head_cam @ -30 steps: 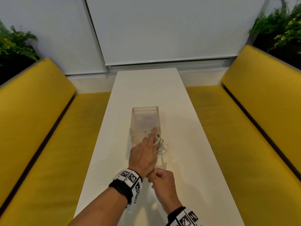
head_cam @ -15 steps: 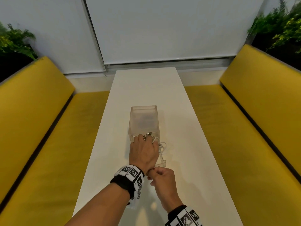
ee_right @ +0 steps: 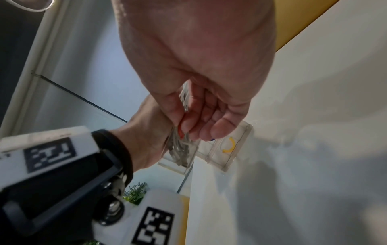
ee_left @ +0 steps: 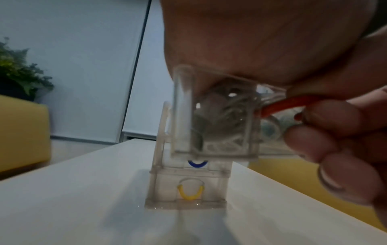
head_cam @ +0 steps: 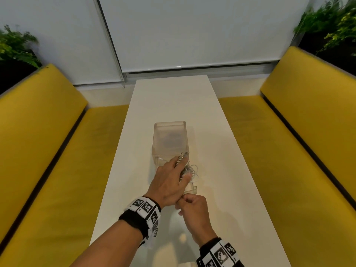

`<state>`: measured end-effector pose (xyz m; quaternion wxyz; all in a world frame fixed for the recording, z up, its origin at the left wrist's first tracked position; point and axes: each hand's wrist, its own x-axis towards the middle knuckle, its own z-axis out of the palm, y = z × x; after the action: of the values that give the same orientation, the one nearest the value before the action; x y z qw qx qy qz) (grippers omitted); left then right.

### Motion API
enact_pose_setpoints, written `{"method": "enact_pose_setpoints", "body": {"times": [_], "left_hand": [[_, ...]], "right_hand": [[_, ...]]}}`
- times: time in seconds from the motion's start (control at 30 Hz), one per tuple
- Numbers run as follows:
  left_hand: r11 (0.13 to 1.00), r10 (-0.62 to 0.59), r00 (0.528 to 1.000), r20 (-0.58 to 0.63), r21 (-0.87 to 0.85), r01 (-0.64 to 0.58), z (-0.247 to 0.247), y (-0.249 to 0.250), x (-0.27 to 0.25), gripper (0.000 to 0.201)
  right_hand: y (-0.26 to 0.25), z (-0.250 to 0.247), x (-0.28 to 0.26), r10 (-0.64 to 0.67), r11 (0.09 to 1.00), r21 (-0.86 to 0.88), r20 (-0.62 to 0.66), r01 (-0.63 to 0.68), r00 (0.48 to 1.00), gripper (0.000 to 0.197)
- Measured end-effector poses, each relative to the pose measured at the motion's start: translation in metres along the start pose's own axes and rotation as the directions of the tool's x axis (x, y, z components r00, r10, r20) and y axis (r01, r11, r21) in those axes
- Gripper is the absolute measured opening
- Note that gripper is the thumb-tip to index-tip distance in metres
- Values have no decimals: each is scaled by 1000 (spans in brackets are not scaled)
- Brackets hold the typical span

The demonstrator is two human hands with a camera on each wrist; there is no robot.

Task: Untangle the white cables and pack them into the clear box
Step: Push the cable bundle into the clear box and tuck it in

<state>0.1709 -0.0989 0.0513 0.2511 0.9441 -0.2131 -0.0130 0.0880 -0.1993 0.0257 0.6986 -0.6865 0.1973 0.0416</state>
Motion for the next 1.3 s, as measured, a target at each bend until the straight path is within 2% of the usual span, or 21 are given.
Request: {"method": "enact_pose_setpoints", "body": {"times": [0.1, 0.2, 0.27, 0.33, 0.47, 0.53, 0.67, 0.77, 0.83, 0.9, 0.97, 1.1, 1.23, 1.3], "left_hand": [[1000, -7, 996, 89, -8, 8, 0, -6, 2, 82], [997, 0, 993, 121, -80, 10, -3, -14, 5, 83], [999, 33, 990, 138, -22, -30, -6, -17, 5, 75], [994, 36, 994, 103, 96, -46, -5, -15, 4, 61], [965, -83, 996, -5, 248, 82, 4, -2, 5, 47], [946, -164, 985, -53, 274, 173, 10, 4, 9, 46], [854, -274, 948, -159, 414, 316, 16, 18, 14, 40], [829, -307, 938, -161, 439, 347, 15, 26, 19, 35], [837, -281, 951, -129, 452, 308, 12, 25, 23, 32], [884, -204, 974, -96, 410, 225, 8, 19, 25, 30], [940, -153, 983, -97, 294, 175, 4, 9, 25, 30], [955, -232, 960, -156, 153, 255, 4, 8, 21, 30], [939, -343, 907, -245, -62, 339, 15, 13, 22, 29], [939, -331, 913, -239, 15, 344, 16, 16, 22, 39]], "right_hand": [[-2, 0, 0, 2, 1000, 9, -2, -2, 1000, 38], [-1, -2, 0, -11, 1000, 4, 14, 11, 1000, 26], [-1, -2, 0, -17, 1000, -10, 31, 17, 999, 27], [-1, -1, 1, -26, 999, -28, 30, 27, 999, 30], [0, -1, 4, -16, 1000, -20, -8, 16, 1000, 24], [1, -3, 4, -3, 1000, -24, -8, 3, 1000, 21], [2, -3, 3, 31, 999, -4, 9, -31, 999, 19], [1, -3, 4, 55, 998, 24, 10, -55, 998, 19], [0, -3, 4, 53, 998, 32, 14, -54, 998, 19], [-2, -1, 4, 47, 998, 43, 11, -48, 999, 20], [-4, 2, 4, 47, 998, 49, 15, -48, 999, 20], [-2, 10, 4, 52, 998, 42, 3, -52, 999, 21], [1, 6, 5, 65, 997, 37, -19, -64, 998, 21], [0, 6, 7, 71, 997, 45, -17, -70, 997, 20]]}}
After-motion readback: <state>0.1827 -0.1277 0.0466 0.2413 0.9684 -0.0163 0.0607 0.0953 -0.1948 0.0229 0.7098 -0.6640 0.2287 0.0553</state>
